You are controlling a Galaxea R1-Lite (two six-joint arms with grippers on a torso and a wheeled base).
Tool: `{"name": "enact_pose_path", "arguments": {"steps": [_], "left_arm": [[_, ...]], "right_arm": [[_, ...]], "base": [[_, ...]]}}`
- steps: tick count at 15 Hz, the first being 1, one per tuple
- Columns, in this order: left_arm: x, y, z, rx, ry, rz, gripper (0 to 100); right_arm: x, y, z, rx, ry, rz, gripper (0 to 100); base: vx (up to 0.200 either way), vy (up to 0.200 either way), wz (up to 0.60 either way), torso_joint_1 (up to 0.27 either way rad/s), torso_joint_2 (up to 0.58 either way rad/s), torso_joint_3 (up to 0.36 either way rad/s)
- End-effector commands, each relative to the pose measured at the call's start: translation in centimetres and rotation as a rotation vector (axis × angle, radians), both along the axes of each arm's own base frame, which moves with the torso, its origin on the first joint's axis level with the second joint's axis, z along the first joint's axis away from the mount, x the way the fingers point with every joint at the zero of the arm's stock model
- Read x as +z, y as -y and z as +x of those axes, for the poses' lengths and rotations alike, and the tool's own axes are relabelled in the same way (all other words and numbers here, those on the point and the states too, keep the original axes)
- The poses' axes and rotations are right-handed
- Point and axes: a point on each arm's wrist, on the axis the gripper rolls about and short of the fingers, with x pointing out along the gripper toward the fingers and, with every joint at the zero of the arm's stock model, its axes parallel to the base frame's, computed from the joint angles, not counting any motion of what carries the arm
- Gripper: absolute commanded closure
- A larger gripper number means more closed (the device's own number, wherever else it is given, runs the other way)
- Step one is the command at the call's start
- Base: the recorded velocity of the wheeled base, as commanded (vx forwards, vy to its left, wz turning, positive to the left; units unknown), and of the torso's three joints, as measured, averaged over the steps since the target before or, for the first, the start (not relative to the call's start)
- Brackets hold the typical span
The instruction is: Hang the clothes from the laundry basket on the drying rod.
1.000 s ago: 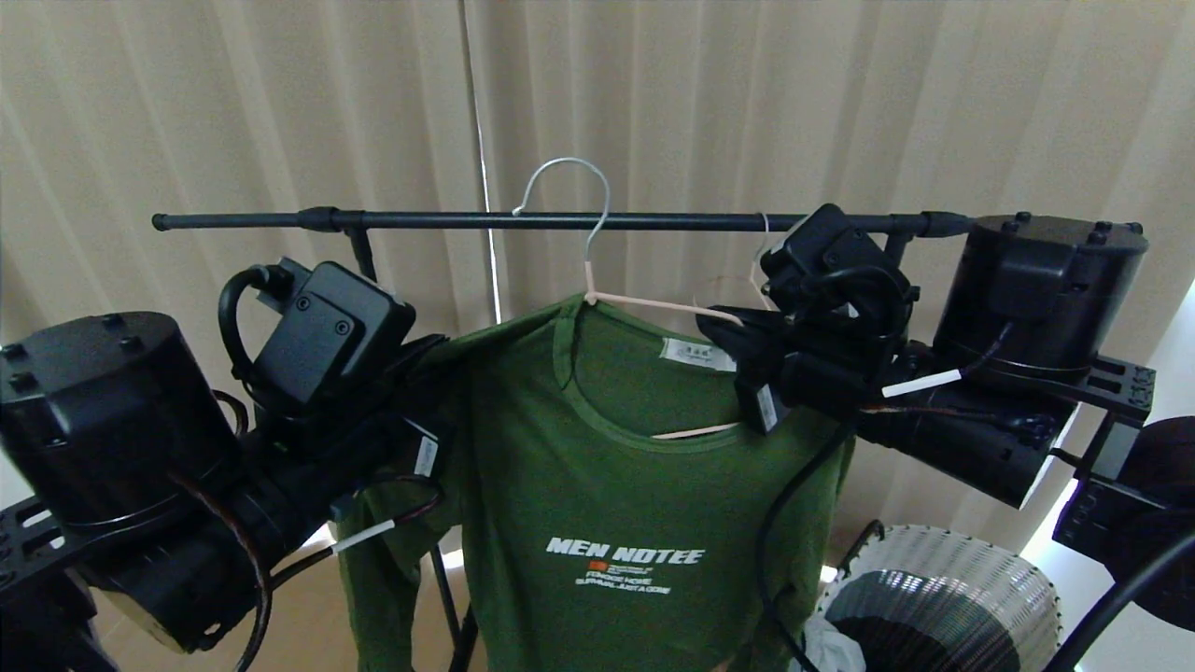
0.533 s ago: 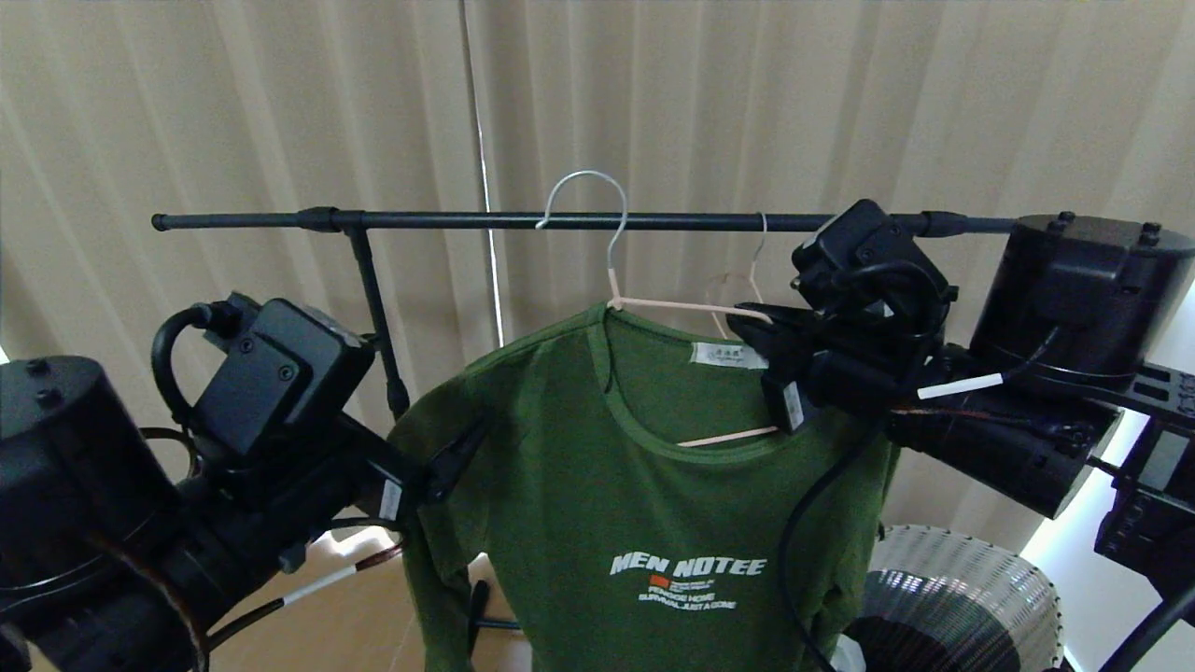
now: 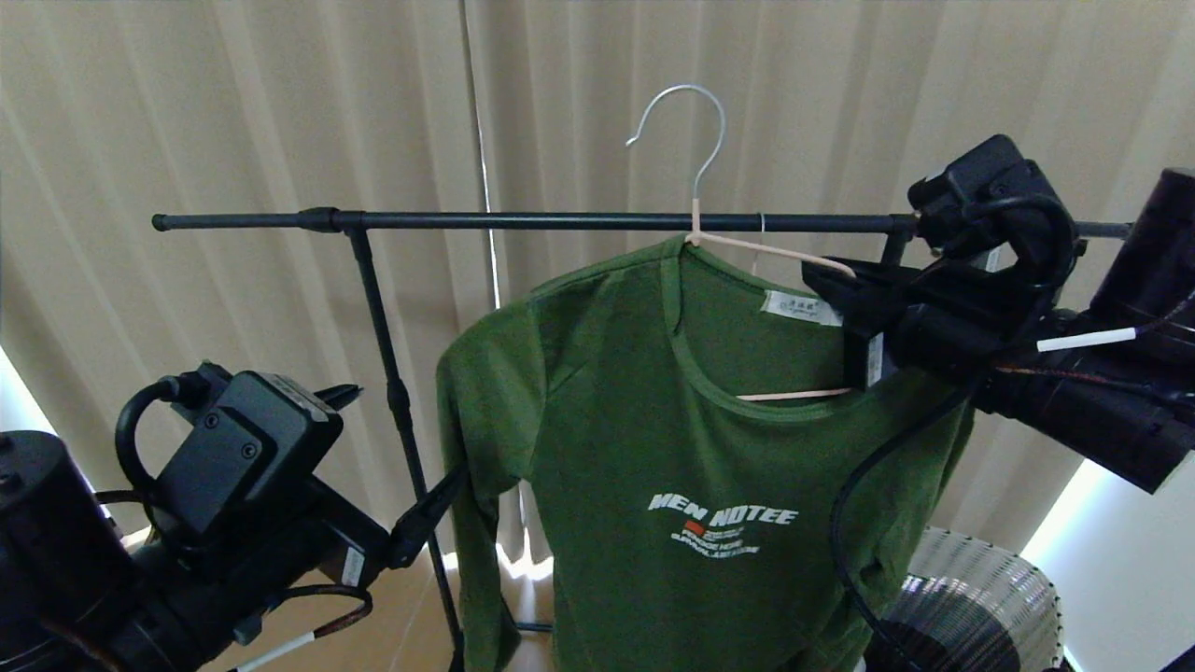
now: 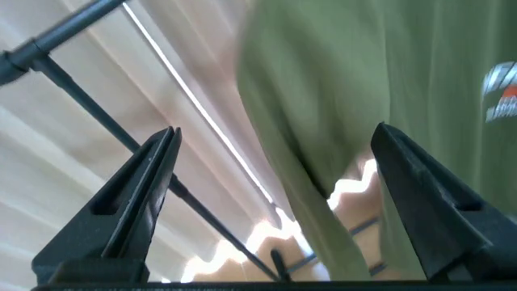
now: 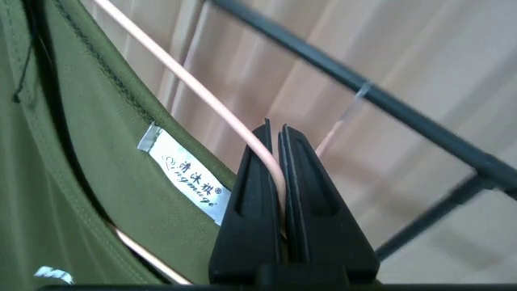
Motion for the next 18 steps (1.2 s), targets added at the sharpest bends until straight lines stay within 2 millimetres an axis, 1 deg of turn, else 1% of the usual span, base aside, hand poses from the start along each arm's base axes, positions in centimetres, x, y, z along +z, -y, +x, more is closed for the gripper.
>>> {"name": "enact_pose_path", "arguments": {"steps": [1,5,6,8,12,13,15,18], "left_arm": [[-0.4,0.3,0.5,0.001,-0.018,0.012,0],[-0.6,-0.2,1.3,0.047,-0.031,0.011,0],[-0.4,-0.4,2.3,0.078,-0.037,-0.018,0],[-0.4,-0.5,3.5,0.097,-0.049,-0.037,0],[-0.4,-0.2,4.1,0.055,-0.057,-0.043,0],[-0.4,-0.1,4.2,0.057,-0.059,-0.041,100],[-0.4,-0.2,4.4,0.063,-0.059,-0.045,100],[-0.7,-1.3,4.4,0.108,-0.068,-0.037,100]], "right_arm": [[1.2,0.7,-0.9,0.001,0.036,0.029,100],[1.7,0.9,-1.3,0.003,0.051,0.04,100],[1.8,0.9,-1.4,0.004,0.056,0.043,100],[1.9,1.1,-1.6,0.006,0.062,0.048,100],[2.2,1.2,-1.9,0.006,0.072,0.053,100],[2.3,1.3,-2.0,0.004,0.074,0.055,100],[2.3,1.4,-2.2,0.003,0.075,0.056,100],[2.3,1.5,-2.2,0.001,0.075,0.054,100]], "base": [[0.0,0.0,0.0,0.0,0.0,0.0],[0.0,0.0,0.0,0.0,0.0,0.0],[0.0,0.0,0.0,0.0,0.0,0.0],[0.0,0.0,0.0,0.0,0.0,0.0],[0.0,0.0,0.0,0.0,0.0,0.0],[0.0,0.0,0.0,0.0,0.0,0.0],[0.0,0.0,0.0,0.0,0.0,0.0],[0.0,0.0,0.0,0.0,0.0,0.0]]}}
